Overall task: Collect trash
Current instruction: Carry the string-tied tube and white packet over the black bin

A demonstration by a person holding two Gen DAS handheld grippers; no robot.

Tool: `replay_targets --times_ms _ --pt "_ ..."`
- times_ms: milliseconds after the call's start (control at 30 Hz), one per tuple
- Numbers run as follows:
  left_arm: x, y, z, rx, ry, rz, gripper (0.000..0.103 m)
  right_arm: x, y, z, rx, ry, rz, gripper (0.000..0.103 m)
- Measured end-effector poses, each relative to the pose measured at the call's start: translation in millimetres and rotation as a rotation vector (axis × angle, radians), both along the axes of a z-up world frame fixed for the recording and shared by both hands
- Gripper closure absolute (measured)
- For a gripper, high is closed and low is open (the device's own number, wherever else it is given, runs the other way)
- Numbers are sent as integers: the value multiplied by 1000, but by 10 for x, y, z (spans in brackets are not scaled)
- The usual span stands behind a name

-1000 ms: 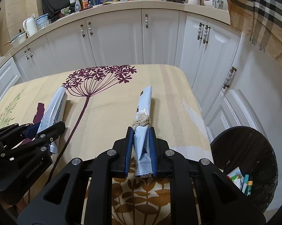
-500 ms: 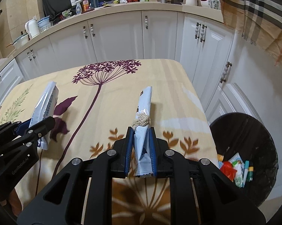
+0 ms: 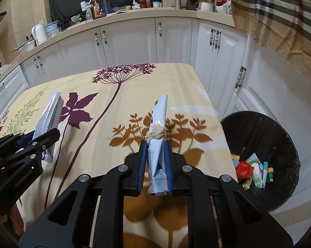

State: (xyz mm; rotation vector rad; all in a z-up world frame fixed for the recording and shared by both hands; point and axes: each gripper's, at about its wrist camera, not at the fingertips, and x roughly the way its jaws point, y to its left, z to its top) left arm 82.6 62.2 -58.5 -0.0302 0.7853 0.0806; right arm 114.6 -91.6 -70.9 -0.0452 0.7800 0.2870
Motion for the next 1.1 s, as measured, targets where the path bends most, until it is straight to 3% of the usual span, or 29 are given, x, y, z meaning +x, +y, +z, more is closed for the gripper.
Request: replay_targets --times_ms 500,1100 --pt "-362 -301 204 -6 -90 -66 76 -450 -541 134 13 -51 -104 87" --pt "-112 -1196 491 -24 -229 -271 76 -585 -1321 384 -40 -176 -313 87"
